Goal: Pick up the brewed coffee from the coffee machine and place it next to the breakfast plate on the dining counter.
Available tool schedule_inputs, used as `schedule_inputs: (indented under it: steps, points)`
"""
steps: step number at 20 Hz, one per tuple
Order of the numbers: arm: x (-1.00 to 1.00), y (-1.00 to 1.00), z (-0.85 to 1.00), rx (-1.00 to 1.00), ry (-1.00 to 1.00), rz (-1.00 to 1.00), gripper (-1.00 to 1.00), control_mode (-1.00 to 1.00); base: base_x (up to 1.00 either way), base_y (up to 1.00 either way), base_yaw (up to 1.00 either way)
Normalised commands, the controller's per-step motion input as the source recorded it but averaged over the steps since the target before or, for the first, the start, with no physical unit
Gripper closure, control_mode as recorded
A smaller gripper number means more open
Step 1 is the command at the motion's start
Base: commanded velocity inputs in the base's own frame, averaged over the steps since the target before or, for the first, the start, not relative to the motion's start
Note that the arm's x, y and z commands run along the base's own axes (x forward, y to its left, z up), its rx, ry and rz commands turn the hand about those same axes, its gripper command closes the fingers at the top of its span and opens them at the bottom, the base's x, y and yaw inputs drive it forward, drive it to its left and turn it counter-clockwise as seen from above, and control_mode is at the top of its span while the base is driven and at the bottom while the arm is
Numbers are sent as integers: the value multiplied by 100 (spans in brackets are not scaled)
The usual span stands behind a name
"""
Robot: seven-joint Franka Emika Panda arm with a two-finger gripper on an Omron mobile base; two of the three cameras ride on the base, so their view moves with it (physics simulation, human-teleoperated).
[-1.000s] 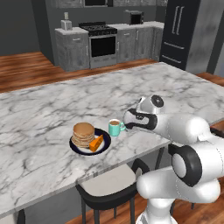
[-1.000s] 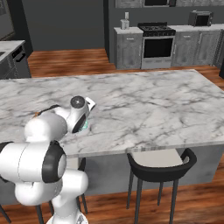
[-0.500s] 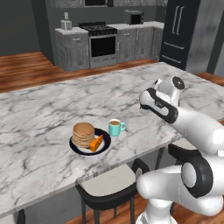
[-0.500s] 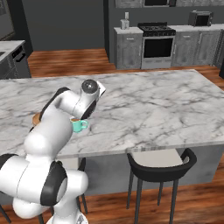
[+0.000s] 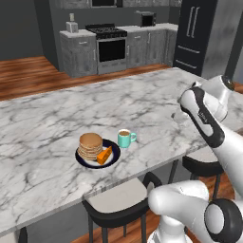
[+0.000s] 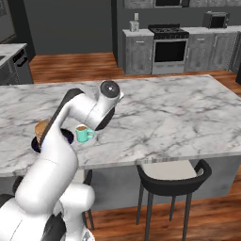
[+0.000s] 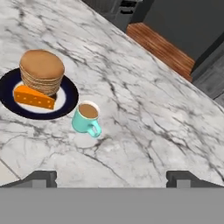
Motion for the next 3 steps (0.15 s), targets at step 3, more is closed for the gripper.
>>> schedule_inputs:
  steps: [3]
  points:
    - [-100,-18,2,0,-5,7,-100,-100,0,0,0]
